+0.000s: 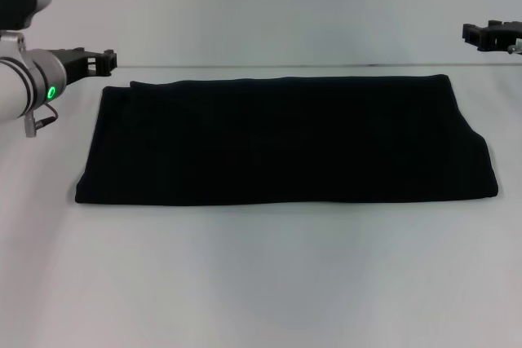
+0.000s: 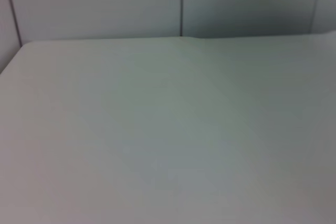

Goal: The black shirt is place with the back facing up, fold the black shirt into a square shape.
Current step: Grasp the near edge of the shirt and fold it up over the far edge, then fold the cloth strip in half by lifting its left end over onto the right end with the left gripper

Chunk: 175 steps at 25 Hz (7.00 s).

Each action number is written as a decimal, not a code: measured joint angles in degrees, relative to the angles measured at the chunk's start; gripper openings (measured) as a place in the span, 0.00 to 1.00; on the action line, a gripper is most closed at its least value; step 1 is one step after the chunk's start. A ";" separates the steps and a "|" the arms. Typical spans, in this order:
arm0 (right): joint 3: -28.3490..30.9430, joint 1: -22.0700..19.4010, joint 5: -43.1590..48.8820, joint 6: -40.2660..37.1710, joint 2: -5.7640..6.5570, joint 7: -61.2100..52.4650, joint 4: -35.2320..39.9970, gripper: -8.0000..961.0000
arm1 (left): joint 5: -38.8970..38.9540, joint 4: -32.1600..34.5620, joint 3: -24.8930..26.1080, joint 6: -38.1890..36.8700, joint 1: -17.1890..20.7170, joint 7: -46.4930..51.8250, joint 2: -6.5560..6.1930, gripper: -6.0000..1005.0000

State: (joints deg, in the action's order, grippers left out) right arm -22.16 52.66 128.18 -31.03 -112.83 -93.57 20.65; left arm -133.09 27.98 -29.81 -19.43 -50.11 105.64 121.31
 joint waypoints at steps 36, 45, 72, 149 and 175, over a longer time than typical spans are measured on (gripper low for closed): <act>0.35 -20.31 -7.02 -47.56 4.01 -14.28 10.36 0.74 | -2.16 20.96 5.52 -68.10 17.72 20.40 -3.32 0.74; 0.19 -18.97 -7.04 -45.29 3.92 -14.58 10.09 0.74 | -7.95 18.04 5.51 -68.38 15.84 33.03 -4.08 0.74; 0.01 -15.66 -7.42 -40.66 2.94 -14.05 10.05 0.74 | -9.14 9.64 15.82 -61.62 15.78 57.38 -5.58 0.73; 0.45 -15.65 -7.43 -39.72 2.27 -14.45 10.38 0.73 | -9.21 4.59 13.30 -47.71 13.78 47.20 -6.08 0.73; 0.54 -15.66 -7.60 -39.72 2.27 -14.44 10.37 0.73 | -12.13 4.99 13.21 -46.19 13.52 43.57 -6.25 0.29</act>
State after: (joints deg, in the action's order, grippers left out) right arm -21.62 37.00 120.58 -70.75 -110.56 -108.01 31.02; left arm -145.22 32.96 -16.60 -65.62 -36.59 149.22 115.06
